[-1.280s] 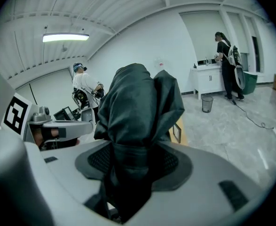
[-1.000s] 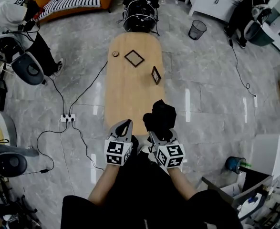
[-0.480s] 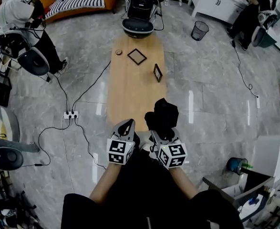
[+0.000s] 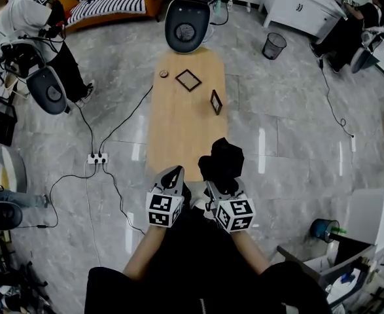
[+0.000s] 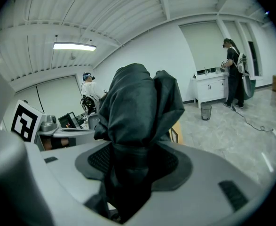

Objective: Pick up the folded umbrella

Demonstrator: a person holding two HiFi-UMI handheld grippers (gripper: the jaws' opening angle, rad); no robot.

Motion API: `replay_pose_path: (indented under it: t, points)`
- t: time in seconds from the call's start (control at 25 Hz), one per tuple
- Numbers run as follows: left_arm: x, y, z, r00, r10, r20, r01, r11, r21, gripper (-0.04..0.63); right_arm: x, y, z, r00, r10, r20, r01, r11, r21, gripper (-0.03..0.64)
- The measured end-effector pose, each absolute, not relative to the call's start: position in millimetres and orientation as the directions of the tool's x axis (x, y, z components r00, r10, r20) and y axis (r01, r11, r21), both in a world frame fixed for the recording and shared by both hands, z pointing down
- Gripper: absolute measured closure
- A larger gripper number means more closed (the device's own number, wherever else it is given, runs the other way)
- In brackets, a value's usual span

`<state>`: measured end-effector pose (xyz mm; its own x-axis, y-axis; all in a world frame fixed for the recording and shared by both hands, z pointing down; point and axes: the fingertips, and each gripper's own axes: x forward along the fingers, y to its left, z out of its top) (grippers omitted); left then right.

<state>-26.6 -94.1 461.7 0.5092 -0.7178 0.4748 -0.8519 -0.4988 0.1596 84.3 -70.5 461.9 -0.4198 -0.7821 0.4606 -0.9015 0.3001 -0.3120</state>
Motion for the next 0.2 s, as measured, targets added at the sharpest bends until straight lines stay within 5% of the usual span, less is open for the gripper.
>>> replay_pose_path:
  t: [0.2]
  points:
    - [-29.0,-91.5,460.9,0.506,-0.718,0.478,-0.854,-0.495,0.161,0.580,83.8,-68.2,460.8,-0.418,-0.782,0.462,-0.903,0.302,-0.306,0.385]
